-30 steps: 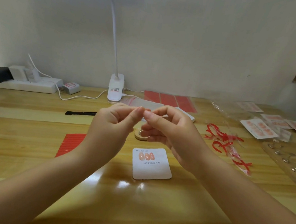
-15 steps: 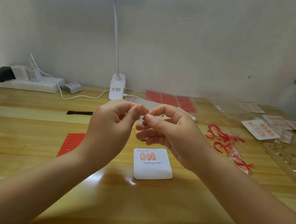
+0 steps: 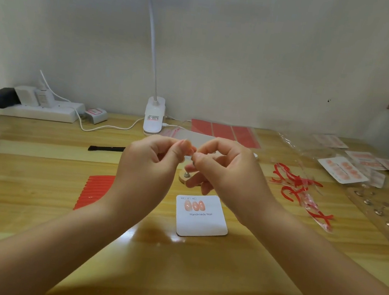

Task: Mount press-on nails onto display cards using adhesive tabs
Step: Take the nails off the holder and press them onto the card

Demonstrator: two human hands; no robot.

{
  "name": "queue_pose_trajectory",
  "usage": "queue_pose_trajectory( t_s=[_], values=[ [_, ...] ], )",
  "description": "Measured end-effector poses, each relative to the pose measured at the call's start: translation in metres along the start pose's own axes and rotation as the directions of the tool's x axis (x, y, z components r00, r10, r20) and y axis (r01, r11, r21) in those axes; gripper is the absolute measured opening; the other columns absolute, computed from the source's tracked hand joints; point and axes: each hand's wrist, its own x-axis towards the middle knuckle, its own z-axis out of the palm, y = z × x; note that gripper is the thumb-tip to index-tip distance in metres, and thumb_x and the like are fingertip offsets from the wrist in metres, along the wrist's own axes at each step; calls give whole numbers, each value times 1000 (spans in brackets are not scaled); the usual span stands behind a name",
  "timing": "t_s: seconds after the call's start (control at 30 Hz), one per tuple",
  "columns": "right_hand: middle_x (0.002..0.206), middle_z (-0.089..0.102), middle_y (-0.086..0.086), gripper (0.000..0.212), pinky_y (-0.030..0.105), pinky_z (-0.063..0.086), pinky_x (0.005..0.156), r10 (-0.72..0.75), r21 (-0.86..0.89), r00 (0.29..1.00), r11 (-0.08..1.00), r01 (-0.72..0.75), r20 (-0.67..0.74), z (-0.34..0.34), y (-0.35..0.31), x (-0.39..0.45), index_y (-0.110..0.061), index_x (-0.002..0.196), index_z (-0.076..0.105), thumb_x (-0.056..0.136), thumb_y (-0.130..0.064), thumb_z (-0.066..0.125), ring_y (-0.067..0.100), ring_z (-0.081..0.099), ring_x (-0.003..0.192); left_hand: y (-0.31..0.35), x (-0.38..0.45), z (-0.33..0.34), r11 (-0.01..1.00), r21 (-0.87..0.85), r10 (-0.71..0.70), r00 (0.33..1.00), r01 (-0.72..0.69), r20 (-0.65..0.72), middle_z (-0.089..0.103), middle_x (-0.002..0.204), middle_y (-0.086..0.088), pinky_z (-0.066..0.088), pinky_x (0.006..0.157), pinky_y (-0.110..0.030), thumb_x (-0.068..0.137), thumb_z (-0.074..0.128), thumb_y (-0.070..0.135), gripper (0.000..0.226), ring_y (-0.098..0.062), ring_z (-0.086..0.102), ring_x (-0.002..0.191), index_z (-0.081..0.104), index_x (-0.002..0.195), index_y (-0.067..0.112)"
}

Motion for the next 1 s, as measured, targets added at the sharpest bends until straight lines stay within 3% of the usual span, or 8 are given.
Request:
queue_pose_trajectory(
  t_s=[0.1, 0.23, 0.57, 0.67, 0.8, 0.93, 1.0],
  values=[
    [81, 73, 11, 11, 22, 52, 53, 4, -10, 1000, 1000, -4, -3, -1, 1, -1, -6, 89, 64, 92, -17, 64, 19, 72, 64, 3, 0, -2, 999, -32, 5, 1000, -5, 8, 65, 64, 19, 42, 59, -9, 87, 57, 40, 17, 3, 58, 64, 70, 78, 33],
    [83, 73, 8, 14, 25, 54, 59, 60, 106, 996, 992, -66, 60, 0, -1, 0, -11, 90, 65, 90, -25, 66, 21, 72, 69, 1, 0, -4, 978, 90, 189, 982, -187, -21, 61, 70, 10, 41, 58, -15, 90, 59, 29, 14, -9, 55, 67, 71, 84, 25],
    [79, 67, 11, 16, 26, 50, 50, 62, 50, 995, 997, -66, 78, -3, -7, 1, -13, 80, 59, 94, -8, 56, 21, 70, 63, 2, 0, -3, 957, 139, 254, 967, -253, 9, 62, 70, 2, 43, 60, -28, 91, 62, 20, 14, -15, 56, 68, 68, 83, 30],
    [79, 67, 11, 16, 26, 49, 47, 56, 49, 995, 997, -60, 79, -3, -7, 2, -13, 79, 60, 94, -8, 56, 21, 69, 61, 4, 1, -4, 988, 79, 133, 991, -132, -7, 64, 65, 11, 44, 59, -20, 90, 63, 25, 20, -5, 57, 66, 67, 75, 38],
    [78, 67, 11, 14, 26, 49, 47, 69, 62, 994, 995, -75, 84, -3, -6, 3, -10, 80, 60, 94, -8, 56, 22, 69, 60, 7, 0, -2, 994, -71, -75, 996, 78, 46, 67, 64, 18, 43, 56, -9, 89, 62, 31, 20, 4, 58, 60, 72, 72, 32],
    [80, 67, 12, 17, 26, 49, 47, 72, 87, 993, 993, -80, 92, -5, -4, 1, -12, 78, 57, 93, -6, 55, 22, 69, 63, -2, 18, -14, 925, -200, -338, 940, 323, -41, 63, 65, 12, 42, 60, -22, 94, 58, 33, 27, -3, 51, 56, 75, 73, 26],
    [82, 69, 10, 14, 26, 50, 46, 58, 129, 990, 989, -74, 126, -5, -4, 2, -12, 81, 57, 94, -10, 58, 24, 70, 65, -7, 27, -22, 905, -215, -389, 919, 368, -62, 64, 68, 12, 41, 65, -26, 95, 58, 34, 26, -7, 50, 59, 75, 78, 24]
  ],
)
